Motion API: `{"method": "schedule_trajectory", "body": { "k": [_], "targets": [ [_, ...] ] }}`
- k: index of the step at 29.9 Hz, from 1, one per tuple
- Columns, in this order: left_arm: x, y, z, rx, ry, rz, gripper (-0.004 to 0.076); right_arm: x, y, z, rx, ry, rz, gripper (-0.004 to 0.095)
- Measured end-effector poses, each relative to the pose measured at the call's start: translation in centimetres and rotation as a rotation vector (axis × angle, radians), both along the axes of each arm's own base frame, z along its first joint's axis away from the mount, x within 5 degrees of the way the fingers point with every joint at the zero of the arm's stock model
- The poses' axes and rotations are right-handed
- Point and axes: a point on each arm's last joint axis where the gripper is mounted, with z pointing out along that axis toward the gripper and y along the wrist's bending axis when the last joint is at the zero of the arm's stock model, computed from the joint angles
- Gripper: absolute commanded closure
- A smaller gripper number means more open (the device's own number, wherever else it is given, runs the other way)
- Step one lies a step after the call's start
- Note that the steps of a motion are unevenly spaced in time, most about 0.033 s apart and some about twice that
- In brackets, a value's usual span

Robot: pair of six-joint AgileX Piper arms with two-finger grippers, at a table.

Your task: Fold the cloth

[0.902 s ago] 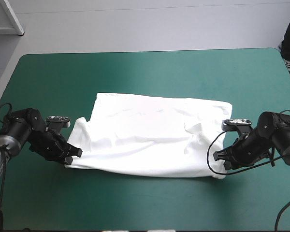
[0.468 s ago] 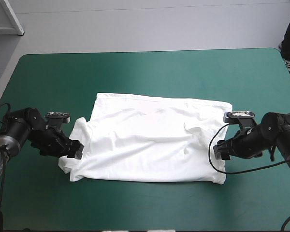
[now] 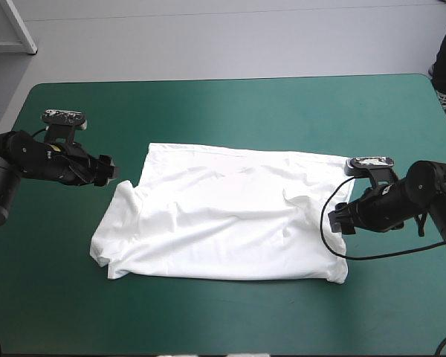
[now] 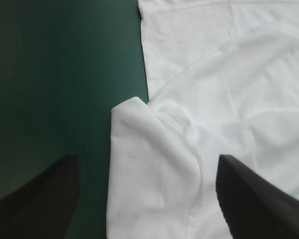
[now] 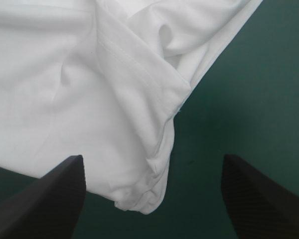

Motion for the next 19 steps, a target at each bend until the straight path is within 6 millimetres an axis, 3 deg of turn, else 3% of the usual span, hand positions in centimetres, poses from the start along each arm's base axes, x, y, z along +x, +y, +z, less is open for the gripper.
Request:
{"method": "schedule_trajectory", "body": {
  "k": [9,19],
  "targets": [
    [-0.1,1.1,-1.1,0.111,0.04,0.058,0.0167,-1.2,0.0,1.1,0.012,-0.02,0.008,0.0225],
    [-1.5,1.3,-9.2,0.114,0.174,0.09,0.0167,-1.9,0.1,1.8,0.028,-0.032,0.012,0.0226]
  ]
}}
